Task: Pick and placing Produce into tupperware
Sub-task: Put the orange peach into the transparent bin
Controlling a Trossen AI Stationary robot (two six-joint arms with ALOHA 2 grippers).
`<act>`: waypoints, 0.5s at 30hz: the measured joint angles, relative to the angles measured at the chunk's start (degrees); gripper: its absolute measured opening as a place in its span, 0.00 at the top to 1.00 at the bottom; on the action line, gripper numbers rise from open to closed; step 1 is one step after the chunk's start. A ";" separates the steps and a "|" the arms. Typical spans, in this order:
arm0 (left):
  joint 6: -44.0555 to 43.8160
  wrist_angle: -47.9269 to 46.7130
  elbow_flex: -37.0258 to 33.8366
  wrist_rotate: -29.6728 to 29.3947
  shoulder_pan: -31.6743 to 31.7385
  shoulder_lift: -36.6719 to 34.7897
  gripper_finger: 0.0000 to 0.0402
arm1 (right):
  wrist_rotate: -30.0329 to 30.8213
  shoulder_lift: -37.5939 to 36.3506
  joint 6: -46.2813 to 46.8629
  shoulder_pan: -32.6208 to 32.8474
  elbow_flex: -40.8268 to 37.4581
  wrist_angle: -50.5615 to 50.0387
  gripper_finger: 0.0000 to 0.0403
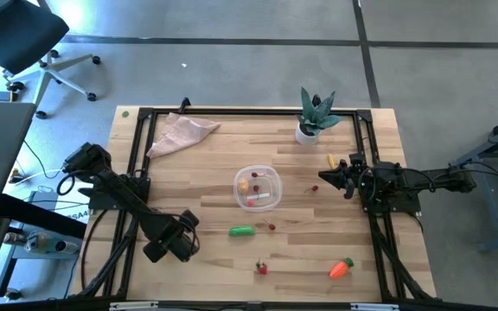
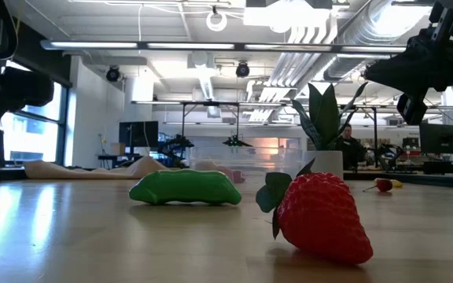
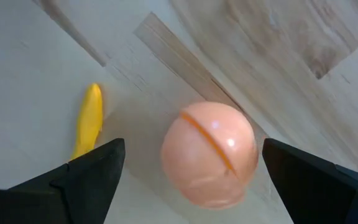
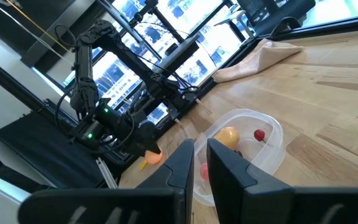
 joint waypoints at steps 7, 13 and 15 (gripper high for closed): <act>-4.71 1.62 -0.01 0.42 0.01 0.62 0.07 | 0.00 0.00 0.00 0.00 0.00 0.00 0.91; -4.33 3.04 -0.01 -0.67 0.01 0.59 0.07 | -0.02 0.00 0.00 0.00 0.00 -0.01 0.91; -1.89 3.24 -0.01 -0.88 -0.01 0.59 0.07 | 0.00 0.00 0.00 0.00 0.00 0.01 0.91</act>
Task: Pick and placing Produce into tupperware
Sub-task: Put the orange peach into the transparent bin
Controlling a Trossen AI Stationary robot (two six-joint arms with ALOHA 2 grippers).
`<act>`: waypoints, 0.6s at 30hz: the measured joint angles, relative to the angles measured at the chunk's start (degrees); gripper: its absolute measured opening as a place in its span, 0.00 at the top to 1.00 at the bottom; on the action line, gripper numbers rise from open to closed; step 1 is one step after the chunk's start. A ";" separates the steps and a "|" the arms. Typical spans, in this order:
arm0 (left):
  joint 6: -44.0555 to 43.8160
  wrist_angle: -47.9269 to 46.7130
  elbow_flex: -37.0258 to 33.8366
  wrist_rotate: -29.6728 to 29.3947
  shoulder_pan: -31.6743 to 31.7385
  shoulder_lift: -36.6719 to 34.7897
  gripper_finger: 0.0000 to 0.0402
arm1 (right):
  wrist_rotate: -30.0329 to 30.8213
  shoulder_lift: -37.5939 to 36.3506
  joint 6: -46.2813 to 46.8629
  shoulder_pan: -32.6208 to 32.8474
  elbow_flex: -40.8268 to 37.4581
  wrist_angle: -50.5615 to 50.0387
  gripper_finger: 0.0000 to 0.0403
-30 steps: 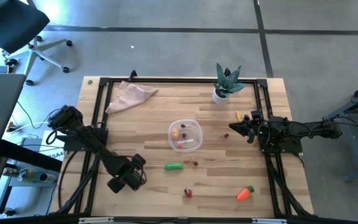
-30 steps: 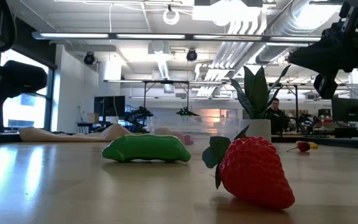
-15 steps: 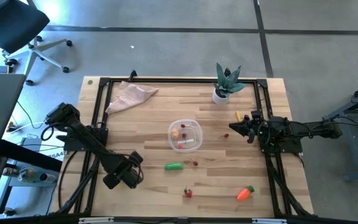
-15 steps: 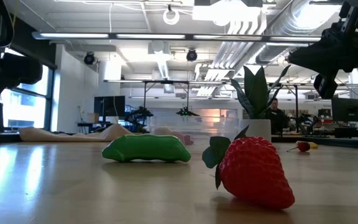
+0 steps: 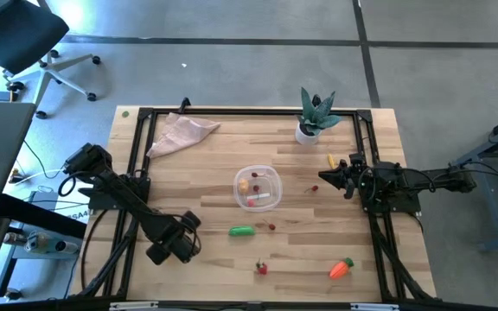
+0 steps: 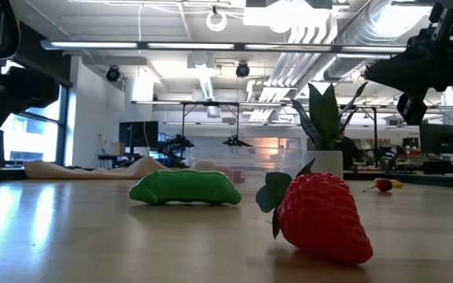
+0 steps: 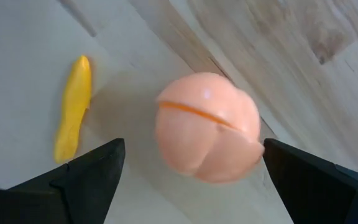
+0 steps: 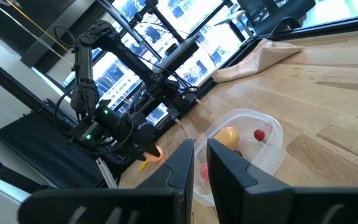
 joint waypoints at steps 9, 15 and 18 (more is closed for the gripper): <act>-0.36 2.21 -0.02 6.32 -0.02 0.00 0.07 | -0.02 -0.01 0.00 0.00 0.00 -0.02 0.91; 4.63 2.46 -0.02 7.02 -0.02 0.00 0.07 | -0.02 0.00 0.00 0.00 0.00 -0.01 0.91; 4.65 2.32 -0.04 7.20 -0.02 0.00 0.07 | 0.00 0.00 0.00 0.00 0.00 0.00 0.91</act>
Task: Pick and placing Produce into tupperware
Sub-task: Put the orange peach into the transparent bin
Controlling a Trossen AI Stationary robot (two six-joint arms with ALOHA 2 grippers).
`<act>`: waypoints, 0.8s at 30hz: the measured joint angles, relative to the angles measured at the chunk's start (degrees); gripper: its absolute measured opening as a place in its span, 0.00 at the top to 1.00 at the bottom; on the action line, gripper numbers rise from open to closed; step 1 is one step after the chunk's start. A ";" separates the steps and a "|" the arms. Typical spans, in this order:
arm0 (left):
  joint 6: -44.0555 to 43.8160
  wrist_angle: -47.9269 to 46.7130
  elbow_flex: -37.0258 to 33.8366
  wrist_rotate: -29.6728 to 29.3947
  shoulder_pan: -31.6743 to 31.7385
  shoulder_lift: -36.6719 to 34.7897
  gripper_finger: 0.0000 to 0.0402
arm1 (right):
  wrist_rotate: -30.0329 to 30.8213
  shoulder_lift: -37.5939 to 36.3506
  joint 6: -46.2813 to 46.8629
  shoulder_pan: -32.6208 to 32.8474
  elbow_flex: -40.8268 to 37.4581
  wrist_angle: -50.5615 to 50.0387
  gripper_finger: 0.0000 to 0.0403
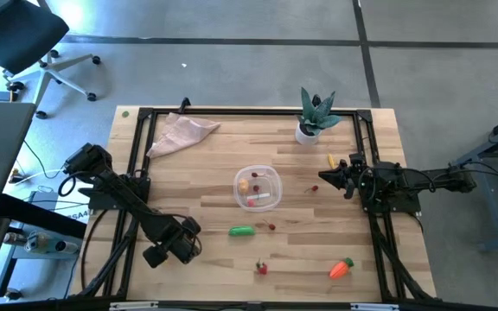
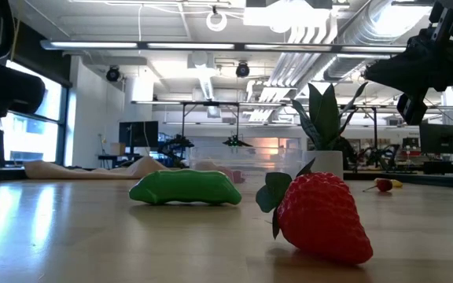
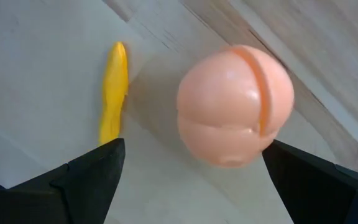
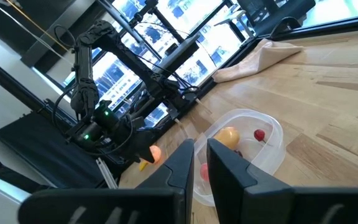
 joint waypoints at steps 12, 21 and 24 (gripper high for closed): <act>-0.10 -3.05 0.00 -3.42 0.00 0.00 0.07 | -0.01 0.00 0.00 0.00 0.00 -0.01 0.91; 0.22 -5.14 0.00 -3.09 0.00 0.00 0.07 | 0.00 0.00 0.00 0.00 0.00 0.00 0.91; -3.01 -5.66 0.00 -3.08 0.00 0.00 0.07 | -0.02 0.00 0.00 0.00 0.00 -0.02 0.91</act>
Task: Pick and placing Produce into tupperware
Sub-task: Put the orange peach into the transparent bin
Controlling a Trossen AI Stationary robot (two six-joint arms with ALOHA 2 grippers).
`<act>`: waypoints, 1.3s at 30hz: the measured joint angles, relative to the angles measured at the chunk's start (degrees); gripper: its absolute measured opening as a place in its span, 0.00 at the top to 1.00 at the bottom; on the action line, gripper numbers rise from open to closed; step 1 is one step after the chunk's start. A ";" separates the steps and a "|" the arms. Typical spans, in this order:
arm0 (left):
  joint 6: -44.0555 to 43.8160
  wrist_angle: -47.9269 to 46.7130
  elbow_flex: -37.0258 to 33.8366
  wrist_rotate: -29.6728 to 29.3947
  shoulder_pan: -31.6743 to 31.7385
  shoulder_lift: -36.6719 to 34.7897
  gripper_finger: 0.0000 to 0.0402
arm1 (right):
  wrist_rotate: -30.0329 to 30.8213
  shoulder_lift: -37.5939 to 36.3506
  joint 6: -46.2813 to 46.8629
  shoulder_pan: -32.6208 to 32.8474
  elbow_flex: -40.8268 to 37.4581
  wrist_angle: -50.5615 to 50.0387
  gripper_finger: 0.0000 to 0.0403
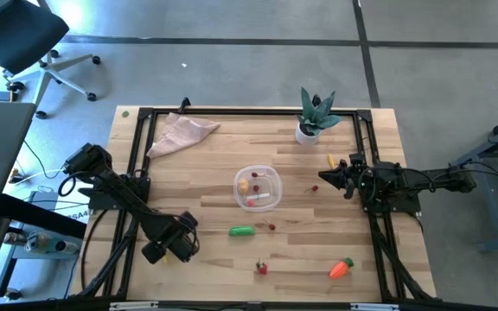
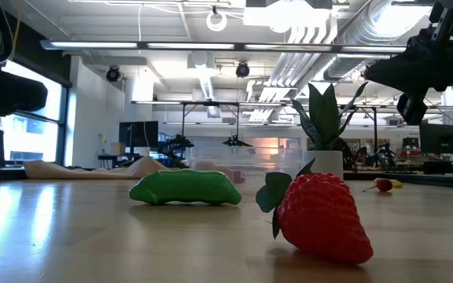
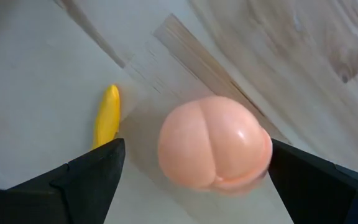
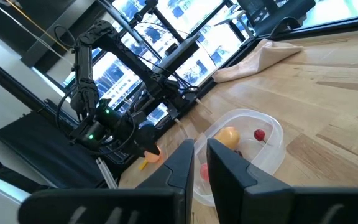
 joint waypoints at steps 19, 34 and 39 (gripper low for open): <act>20.55 -1.47 0.00 -2.87 0.04 -0.02 0.07 | 0.01 0.00 0.00 0.00 0.00 0.01 0.91; 28.86 -0.58 -0.02 -3.68 0.03 0.42 0.07 | 0.02 0.00 0.00 0.00 0.00 0.02 0.91; 31.16 3.67 -2.49 -3.16 0.02 1.23 0.07 | 0.00 -0.02 0.00 0.00 0.00 0.01 0.91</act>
